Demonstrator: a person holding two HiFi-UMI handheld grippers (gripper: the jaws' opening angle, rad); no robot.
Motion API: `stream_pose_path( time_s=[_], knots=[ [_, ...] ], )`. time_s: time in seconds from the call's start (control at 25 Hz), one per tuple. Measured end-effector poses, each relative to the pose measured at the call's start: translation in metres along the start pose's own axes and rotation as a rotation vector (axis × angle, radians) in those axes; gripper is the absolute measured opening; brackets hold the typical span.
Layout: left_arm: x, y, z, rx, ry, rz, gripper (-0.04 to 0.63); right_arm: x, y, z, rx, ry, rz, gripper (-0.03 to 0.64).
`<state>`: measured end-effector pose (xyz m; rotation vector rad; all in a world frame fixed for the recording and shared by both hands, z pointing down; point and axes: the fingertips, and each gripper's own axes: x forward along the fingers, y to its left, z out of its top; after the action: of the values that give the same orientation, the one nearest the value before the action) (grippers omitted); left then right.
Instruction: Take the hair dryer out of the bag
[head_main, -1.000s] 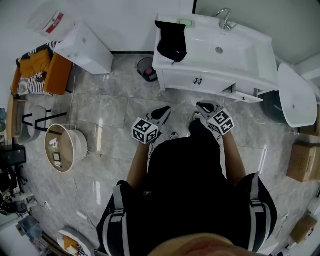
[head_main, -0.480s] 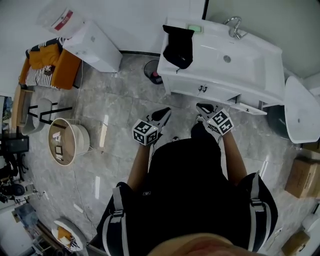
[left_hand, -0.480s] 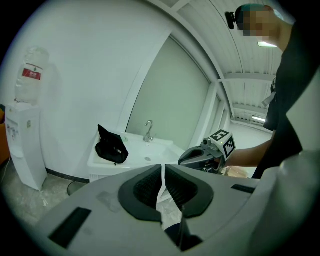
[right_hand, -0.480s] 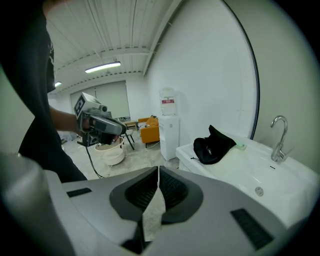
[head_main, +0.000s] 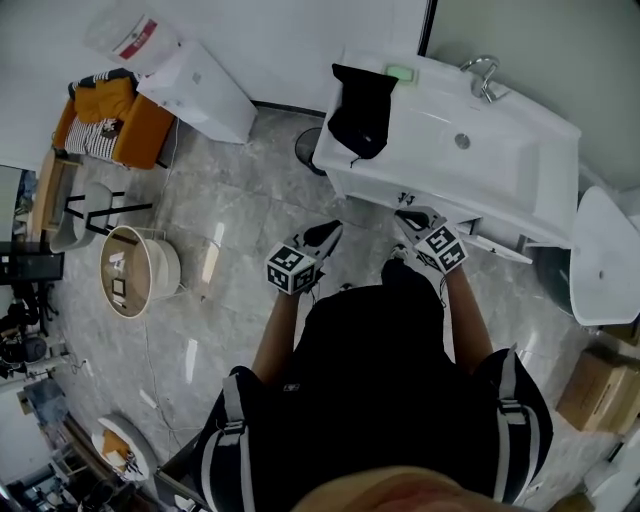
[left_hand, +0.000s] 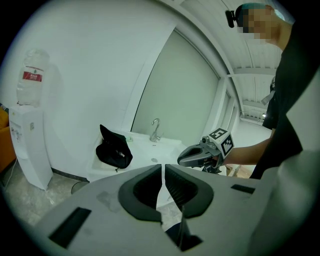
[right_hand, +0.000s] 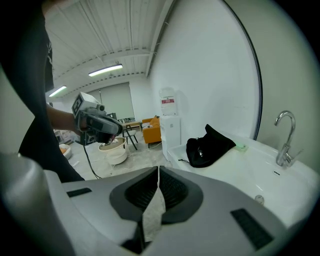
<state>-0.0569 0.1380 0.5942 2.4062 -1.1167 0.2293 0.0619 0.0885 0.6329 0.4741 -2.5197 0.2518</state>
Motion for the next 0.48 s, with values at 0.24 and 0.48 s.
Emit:
stream_pose_path(
  time_s=[0.24, 0.48],
  knots=[
    [0.033, 0.002, 0.019, 0.014, 0.019, 0.046, 0.028, 0.001, -0.040, 0.008, -0.012, -0.018, 0.048, 0.066],
    [0.059, 0.005, 0.032, -0.016, 0.009, 0.104, 0.028, -0.001, -0.074, 0.012, -0.019, -0.022, 0.091, 0.066]
  ],
)
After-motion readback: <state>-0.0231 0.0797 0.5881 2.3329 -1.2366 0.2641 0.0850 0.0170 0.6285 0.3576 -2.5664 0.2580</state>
